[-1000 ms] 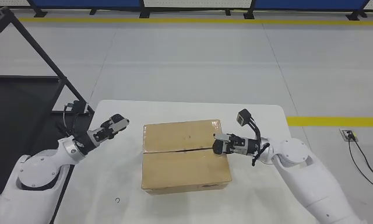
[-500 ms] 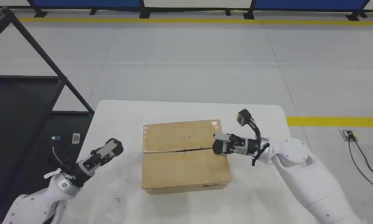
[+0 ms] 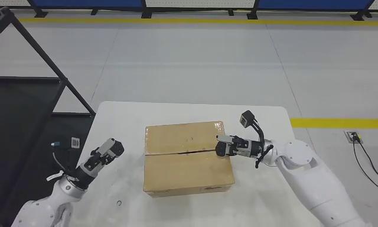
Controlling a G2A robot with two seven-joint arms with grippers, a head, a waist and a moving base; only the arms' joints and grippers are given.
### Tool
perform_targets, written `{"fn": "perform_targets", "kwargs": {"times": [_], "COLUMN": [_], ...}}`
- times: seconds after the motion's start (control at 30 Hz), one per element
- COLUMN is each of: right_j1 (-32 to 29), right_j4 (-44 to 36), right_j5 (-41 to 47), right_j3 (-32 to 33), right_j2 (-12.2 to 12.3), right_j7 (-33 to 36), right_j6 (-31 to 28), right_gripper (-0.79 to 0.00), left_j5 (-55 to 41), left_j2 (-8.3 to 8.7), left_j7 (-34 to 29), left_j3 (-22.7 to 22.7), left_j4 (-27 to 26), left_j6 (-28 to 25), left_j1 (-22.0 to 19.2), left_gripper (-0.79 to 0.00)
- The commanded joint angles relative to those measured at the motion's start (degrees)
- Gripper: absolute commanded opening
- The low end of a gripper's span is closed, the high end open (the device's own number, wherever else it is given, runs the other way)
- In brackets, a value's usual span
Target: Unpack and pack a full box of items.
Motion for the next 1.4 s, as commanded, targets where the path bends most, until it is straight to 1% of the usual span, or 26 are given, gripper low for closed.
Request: {"fn": "perform_targets", "kwargs": {"times": [0.0,0.17,0.27,0.37,0.43,0.5,0.53,0.8,0.87,0.93,1.07,1.2,1.37], "right_j1": [0.00,0.00,0.00,0.00,0.00,0.00,0.00,0.00,0.00,0.00,0.00,0.00,0.00], "right_j4": [0.00,0.00,0.00,0.00,0.00,0.00,0.00,0.00,0.00,0.00,0.00,0.00,0.00], "right_j5": [0.00,0.00,0.00,0.00,0.00,0.00,0.00,0.00,0.00,0.00,0.00,0.00,0.00], "right_j3": [0.00,0.00,0.00,0.00,0.00,0.00,0.00,0.00,0.00,0.00,0.00,0.00,0.00], "right_j2": [0.00,0.00,0.00,0.00,0.00,0.00,0.00,0.00,0.00,0.00,0.00,0.00,0.00], "right_j7": [0.00,0.00,0.00,0.00,0.00,0.00,0.00,0.00,0.00,0.00,0.00,0.00,0.00], "right_j6": [0.00,0.00,0.00,0.00,0.00,0.00,0.00,0.00,0.00,0.00,0.00,0.00,0.00], "right_gripper": [0.000,0.000,0.000,0.000,0.000,0.000,0.000,0.000,0.000,0.000,0.000,0.000,0.000], "left_j5": [-0.98,-4.65,-6.98,-8.11,-10.20,-11.07,-10.89,-10.67,-10.16,-10.55,-10.52,-10.60,-14.27], "left_j2": [-0.51,-1.66,-2.20,-2.57,-2.82,-2.97,-2.98,-3.02,-3.37,-3.83,-4.48,-5.07,-6.27], "left_j7": [4.16,10.64,11.83,13.21,14.29,15.28,15.44,15.58,17.66,20.82,21.77,22.25,26.54], "left_j3": [1.46,4.79,6.68,7.22,7.59,7.88,7.87,7.97,9.11,10.53,12.91,14.41,16.40], "left_j4": [0.27,-0.16,-1.32,-2.06,-1.93,-1.64,-1.64,-1.71,-1.36,-0.78,0.80,2.35,4.40], "left_j6": [-0.11,-0.06,-0.34,-0.33,1.83,6.27,6.87,7.03,8.22,10.51,12.77,13.31,13.95], "left_j1": [3.42,9.73,12.47,14.35,14.67,13.79,13.55,13.43,12.51,11.45,9.38,7.26,3.68], "left_gripper": [0.000,0.000,0.000,0.000,0.000,0.000,0.000,0.000,0.000,0.000,0.000,0.000,0.000]}}
